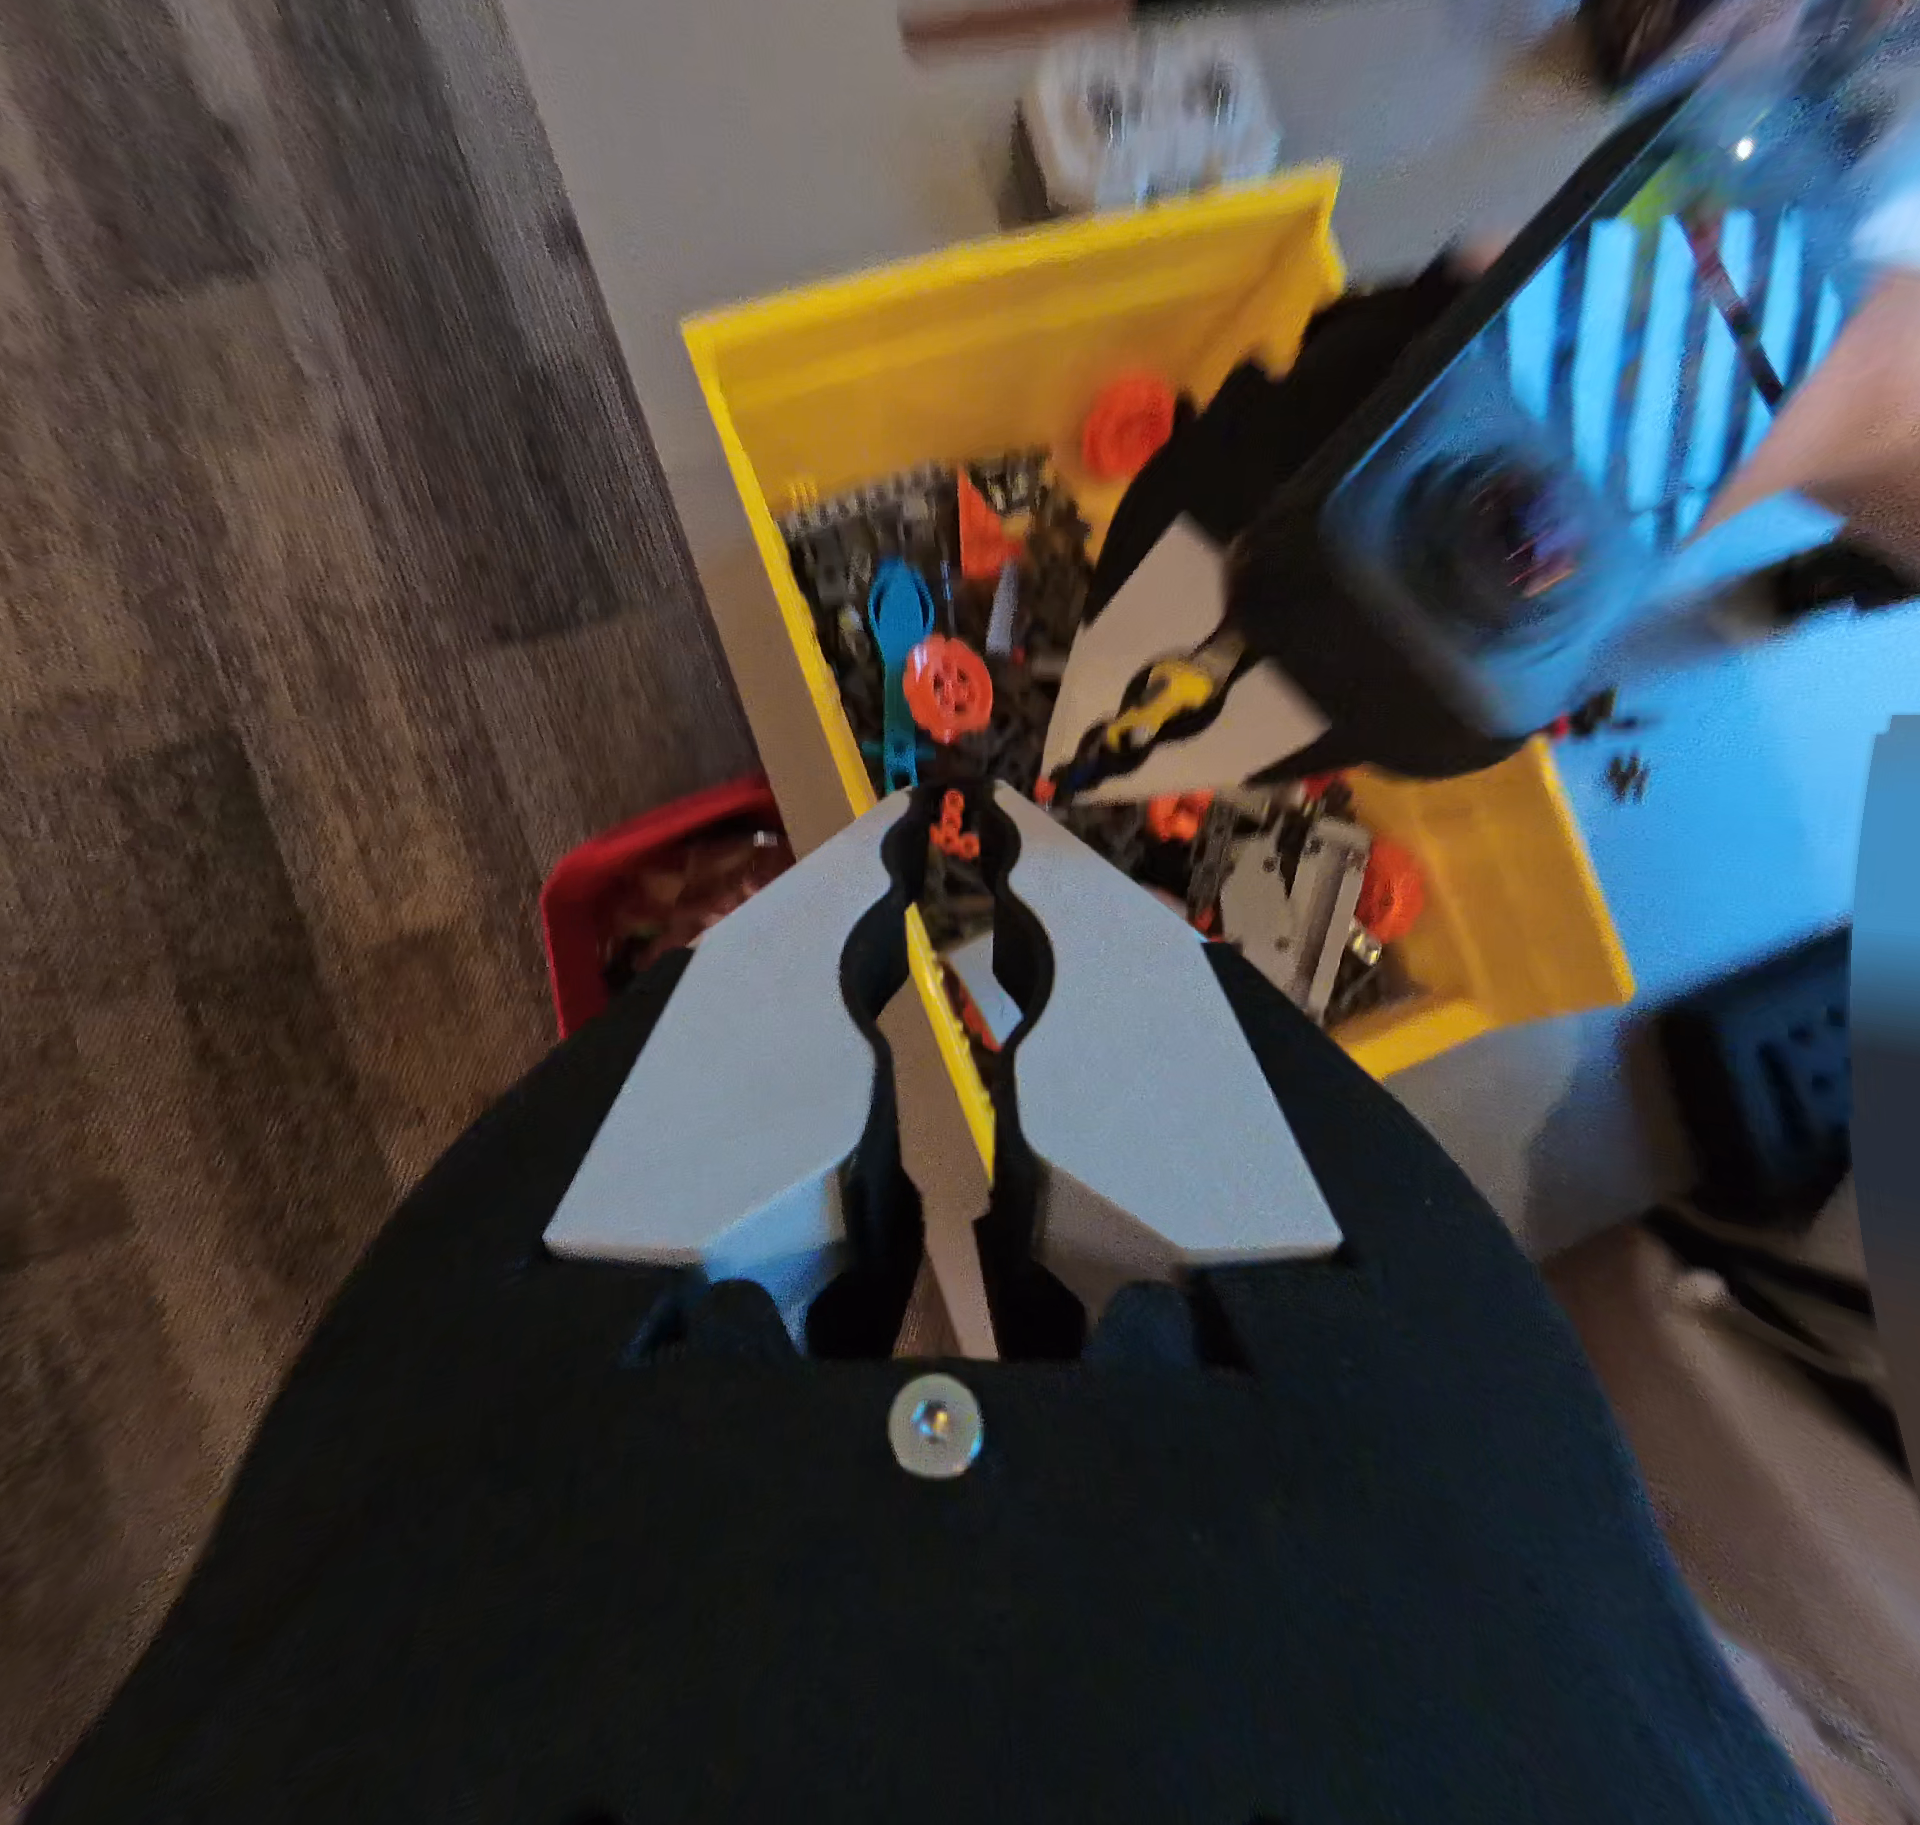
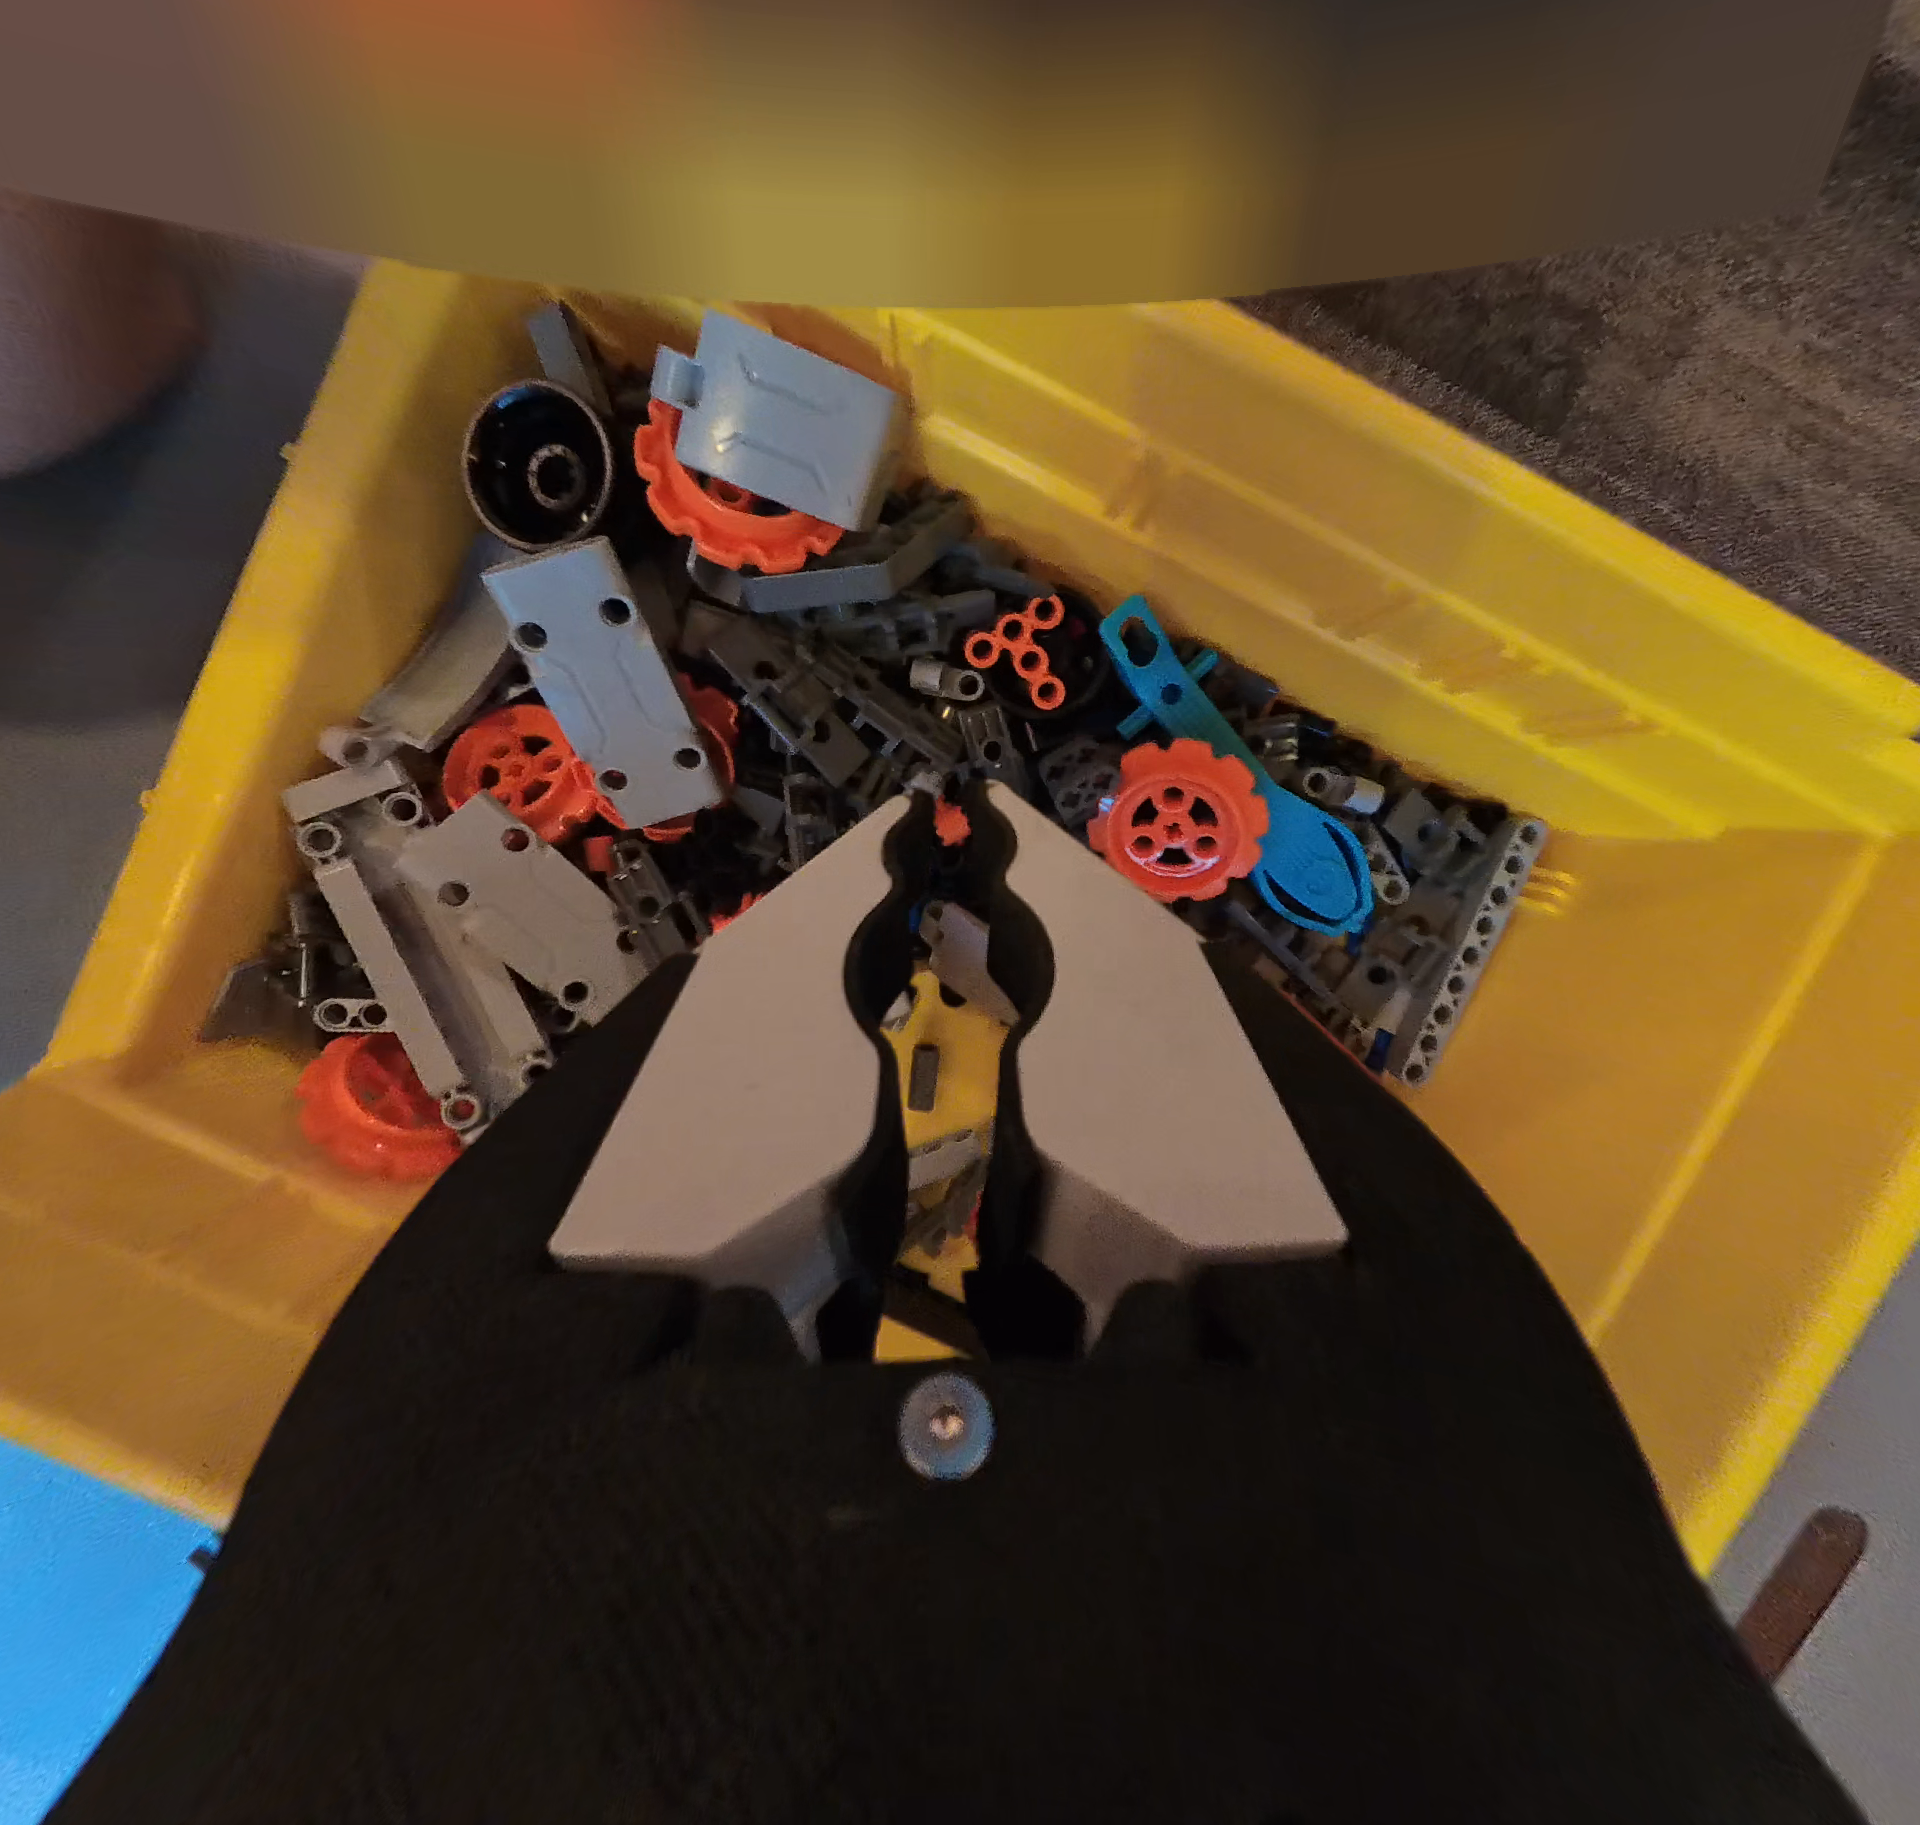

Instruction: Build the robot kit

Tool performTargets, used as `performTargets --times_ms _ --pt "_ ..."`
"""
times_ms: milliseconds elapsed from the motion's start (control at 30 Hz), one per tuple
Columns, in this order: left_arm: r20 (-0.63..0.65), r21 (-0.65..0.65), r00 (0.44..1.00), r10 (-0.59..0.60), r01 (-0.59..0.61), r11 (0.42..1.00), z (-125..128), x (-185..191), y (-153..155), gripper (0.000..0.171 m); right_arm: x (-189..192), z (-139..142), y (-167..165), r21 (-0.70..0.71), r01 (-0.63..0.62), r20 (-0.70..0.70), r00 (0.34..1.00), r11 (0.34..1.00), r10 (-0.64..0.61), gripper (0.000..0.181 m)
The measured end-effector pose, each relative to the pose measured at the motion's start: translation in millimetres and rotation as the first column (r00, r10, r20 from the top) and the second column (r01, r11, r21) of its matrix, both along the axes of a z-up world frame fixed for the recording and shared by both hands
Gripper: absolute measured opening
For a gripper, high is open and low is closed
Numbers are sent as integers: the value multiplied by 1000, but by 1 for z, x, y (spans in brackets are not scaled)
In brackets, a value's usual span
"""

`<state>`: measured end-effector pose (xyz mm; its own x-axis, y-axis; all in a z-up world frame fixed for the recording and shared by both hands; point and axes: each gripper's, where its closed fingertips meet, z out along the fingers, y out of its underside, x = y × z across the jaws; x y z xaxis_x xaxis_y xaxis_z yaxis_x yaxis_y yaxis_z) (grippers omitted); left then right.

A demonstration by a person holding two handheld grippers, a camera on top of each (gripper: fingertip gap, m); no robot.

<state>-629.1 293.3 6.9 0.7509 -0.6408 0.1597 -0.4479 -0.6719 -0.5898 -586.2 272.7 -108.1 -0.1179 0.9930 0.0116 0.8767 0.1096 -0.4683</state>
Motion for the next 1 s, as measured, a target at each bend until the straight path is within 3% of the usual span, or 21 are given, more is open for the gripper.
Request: performTargets --times_ms 233,400,1000 --pt "175 204 966 190 -225 953 59 -21 15 21 2 -30 -6 -17 -60 129 990 998 61 12" --pt "304 329 930 208 -307 893 99 -27 10 19 1 -36 -7 -46 -46 136 989 998 52 12" --pt "239 326 956 168 -242 914 90 -9 11 18 1 -42 -7 -52 -49 162 985 997 57 6"
